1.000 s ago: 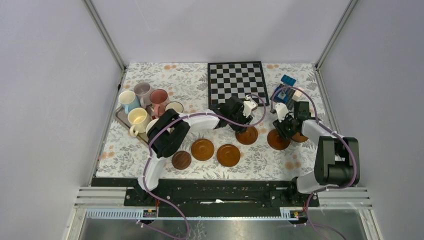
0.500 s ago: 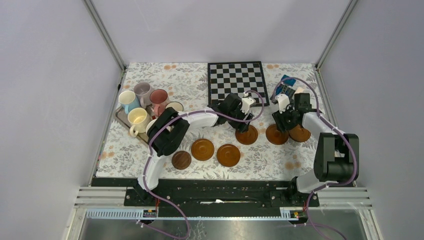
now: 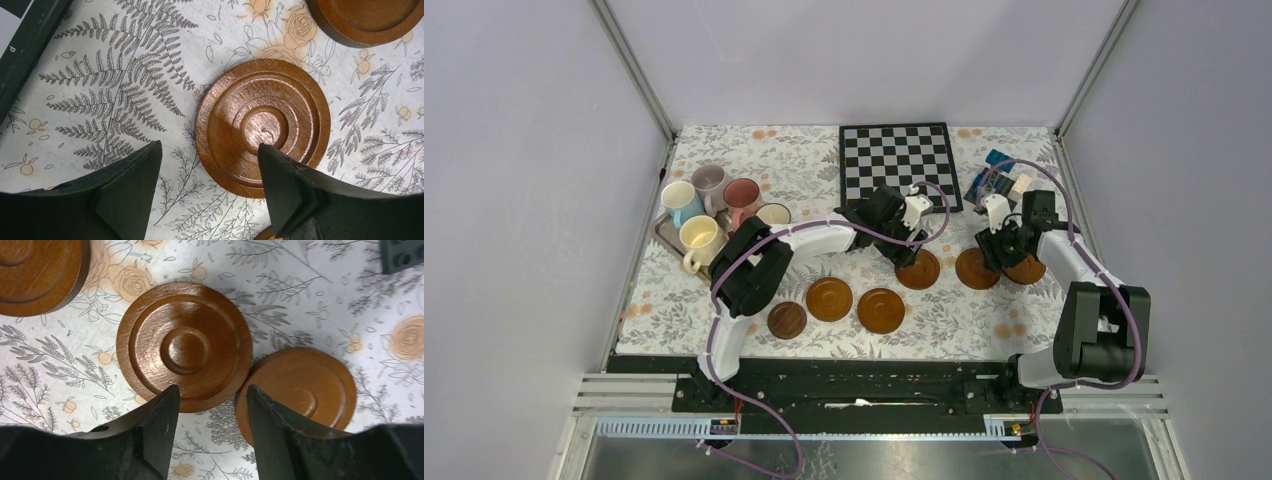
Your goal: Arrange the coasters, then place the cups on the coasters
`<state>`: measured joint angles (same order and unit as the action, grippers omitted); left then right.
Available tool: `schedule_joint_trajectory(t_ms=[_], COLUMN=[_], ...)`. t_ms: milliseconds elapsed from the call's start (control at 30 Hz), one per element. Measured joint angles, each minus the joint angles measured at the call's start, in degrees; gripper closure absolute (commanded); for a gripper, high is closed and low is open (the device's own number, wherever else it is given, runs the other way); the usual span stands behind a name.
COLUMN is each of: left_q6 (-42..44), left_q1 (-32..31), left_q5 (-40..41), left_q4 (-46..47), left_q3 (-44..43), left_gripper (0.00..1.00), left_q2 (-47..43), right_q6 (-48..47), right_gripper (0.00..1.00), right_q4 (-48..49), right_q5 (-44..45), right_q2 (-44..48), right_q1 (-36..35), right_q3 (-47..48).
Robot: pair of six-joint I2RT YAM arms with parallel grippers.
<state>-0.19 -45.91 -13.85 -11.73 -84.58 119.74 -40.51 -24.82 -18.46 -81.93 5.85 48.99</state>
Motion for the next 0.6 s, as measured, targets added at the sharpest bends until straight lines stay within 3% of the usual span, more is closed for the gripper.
schedule_joint_trajectory(t_ms=[233, 467, 600], left_q6=[1.3, 1.6, 1.7], left_q1=[-1.9, -2.4, -0.6], left_q5=[2.1, 3.7, 3.7], left_q4=[-1.2, -1.0, -1.0], left_q3=[-0.3, -1.2, -1.1], left_gripper=[0.27, 0.45, 0.48], left_q2=[0.6, 2.4, 2.4], right_q6=[0.3, 1.4, 2.7], right_gripper=[0.46, 0.5, 0.51], right_q4=[1.7, 5.7, 8.5], right_q5=[-0.2, 0.5, 1.0], right_q2=[-2.6, -6.2, -7.3], right_q1=[-1.7, -3.3, -6.2], right_q3=[-2.1, -2.4, -2.2])
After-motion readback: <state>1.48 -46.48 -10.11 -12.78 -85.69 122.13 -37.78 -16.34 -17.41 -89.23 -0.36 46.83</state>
